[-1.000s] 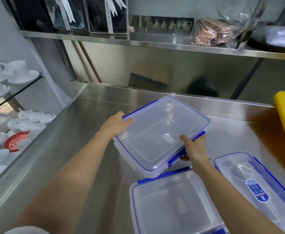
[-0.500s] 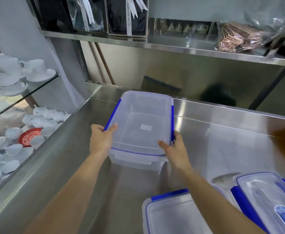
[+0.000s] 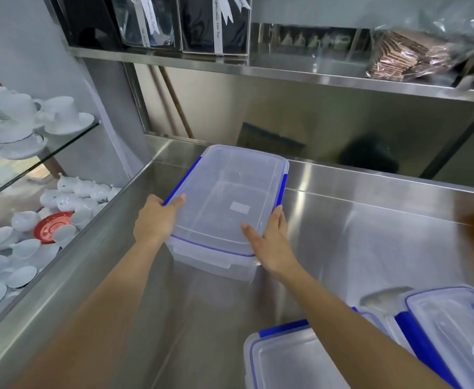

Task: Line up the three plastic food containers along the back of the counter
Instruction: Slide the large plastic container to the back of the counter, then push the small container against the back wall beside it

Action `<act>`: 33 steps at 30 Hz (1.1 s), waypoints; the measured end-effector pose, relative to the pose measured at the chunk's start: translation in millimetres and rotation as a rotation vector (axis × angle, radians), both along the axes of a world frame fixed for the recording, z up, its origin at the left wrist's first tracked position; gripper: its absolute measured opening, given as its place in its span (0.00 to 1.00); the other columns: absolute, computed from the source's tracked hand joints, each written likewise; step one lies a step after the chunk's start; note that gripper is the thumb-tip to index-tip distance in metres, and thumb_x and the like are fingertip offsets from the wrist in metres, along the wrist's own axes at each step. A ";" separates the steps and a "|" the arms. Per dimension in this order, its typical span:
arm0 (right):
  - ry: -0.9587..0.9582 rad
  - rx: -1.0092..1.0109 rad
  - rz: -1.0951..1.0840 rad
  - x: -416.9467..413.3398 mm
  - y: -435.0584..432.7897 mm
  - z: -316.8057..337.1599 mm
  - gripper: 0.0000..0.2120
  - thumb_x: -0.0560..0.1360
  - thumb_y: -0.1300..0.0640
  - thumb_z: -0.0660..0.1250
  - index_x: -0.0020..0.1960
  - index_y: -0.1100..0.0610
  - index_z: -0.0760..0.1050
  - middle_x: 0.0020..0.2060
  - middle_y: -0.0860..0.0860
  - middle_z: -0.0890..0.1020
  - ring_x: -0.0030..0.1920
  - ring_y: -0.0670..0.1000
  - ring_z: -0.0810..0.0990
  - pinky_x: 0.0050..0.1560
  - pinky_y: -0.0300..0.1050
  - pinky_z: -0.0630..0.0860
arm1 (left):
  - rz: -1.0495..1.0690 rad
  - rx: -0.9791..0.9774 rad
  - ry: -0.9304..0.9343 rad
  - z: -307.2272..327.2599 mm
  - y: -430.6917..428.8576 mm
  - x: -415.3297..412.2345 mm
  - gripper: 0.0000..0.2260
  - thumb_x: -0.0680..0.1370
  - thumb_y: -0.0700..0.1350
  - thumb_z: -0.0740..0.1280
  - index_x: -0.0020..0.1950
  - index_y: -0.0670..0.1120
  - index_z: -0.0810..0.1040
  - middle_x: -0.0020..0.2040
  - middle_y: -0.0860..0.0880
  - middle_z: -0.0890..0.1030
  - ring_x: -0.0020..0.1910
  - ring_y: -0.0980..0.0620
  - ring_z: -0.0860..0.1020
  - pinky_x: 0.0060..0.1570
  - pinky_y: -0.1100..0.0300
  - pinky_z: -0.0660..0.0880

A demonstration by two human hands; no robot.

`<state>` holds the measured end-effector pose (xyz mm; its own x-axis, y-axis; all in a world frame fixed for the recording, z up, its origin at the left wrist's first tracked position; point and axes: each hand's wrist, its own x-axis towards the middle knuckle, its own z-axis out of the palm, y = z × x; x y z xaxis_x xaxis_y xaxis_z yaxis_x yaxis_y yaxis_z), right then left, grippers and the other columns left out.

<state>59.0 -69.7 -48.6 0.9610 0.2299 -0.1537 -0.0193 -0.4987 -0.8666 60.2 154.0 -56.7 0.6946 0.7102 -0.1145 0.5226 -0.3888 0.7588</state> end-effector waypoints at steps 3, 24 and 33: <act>-0.007 -0.011 0.000 -2.3 -5.0 8.2 0.41 0.75 0.43 0.61 0.76 0.55 0.41 0.77 0.50 0.49 0.74 0.53 0.59 0.71 0.52 0.62 | -0.106 0.056 0.151 6.3 4.0 -3.1 0.30 0.72 0.66 0.59 0.58 0.41 0.72 0.57 0.39 0.78 0.55 0.37 0.75 0.56 0.47 0.71; 0.019 -0.572 -0.099 -121.7 -177.3 31.7 0.21 0.75 0.48 0.62 0.62 0.61 0.70 0.61 0.59 0.76 0.60 0.60 0.75 0.58 0.51 0.71 | -1.116 0.315 0.293 14.1 -209.7 -90.8 0.26 0.73 0.64 0.62 0.64 0.48 0.70 0.62 0.48 0.76 0.57 0.47 0.76 0.55 0.52 0.73; 0.009 -0.573 -0.052 -152.4 -184.5 15.1 0.23 0.77 0.50 0.61 0.70 0.55 0.62 0.63 0.56 0.74 0.60 0.57 0.75 0.60 0.51 0.74 | -1.066 0.013 0.330 -3.1 -209.6 -107.4 0.19 0.76 0.61 0.59 0.34 0.48 0.65 0.33 0.51 0.69 0.33 0.52 0.68 0.34 0.59 0.62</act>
